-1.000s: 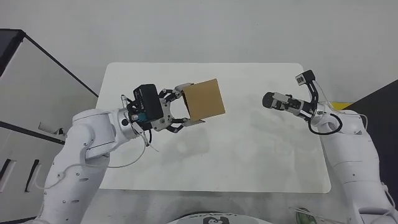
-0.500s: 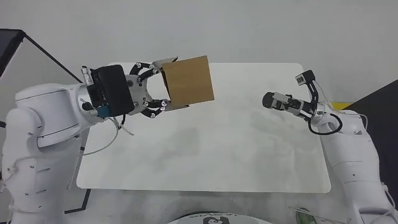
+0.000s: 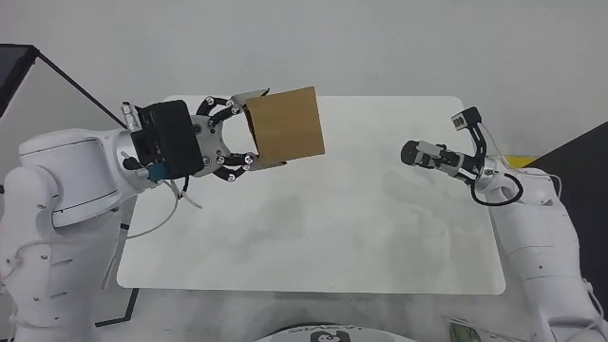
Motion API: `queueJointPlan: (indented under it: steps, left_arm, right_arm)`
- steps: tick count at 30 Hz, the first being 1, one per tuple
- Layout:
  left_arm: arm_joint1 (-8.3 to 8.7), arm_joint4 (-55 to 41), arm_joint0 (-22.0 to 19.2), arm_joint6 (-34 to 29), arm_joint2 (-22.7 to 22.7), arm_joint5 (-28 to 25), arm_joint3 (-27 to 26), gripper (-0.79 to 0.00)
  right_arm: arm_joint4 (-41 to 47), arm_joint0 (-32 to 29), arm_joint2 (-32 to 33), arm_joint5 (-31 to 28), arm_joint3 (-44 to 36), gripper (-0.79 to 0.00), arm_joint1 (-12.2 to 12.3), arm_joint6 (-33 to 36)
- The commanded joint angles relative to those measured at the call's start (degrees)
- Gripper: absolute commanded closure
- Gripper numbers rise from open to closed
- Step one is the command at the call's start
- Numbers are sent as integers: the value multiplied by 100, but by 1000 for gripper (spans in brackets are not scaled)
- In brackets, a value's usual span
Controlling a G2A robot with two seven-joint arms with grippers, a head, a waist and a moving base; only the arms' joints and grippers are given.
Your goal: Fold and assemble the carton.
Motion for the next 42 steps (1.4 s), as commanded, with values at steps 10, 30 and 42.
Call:
queueJointPlan:
  steps: [10, 30, 42]
  left_arm:
    - [163, -1782, 1, -1373, 270, 720, -185, 0]
    - [258, -4575, -123, -2511, 948, 2975, -35, 0]
    - [259, -5226, -323, -2747, 1055, 3659, 106, 0]
  right_arm:
    - [0, 0, 0, 0, 0, -785, 0, 0]
    - [0, 0, 0, 0, 0, -785, 0, 0]
    - [0, 0, 0, 0, 0, -785, 0, 0]
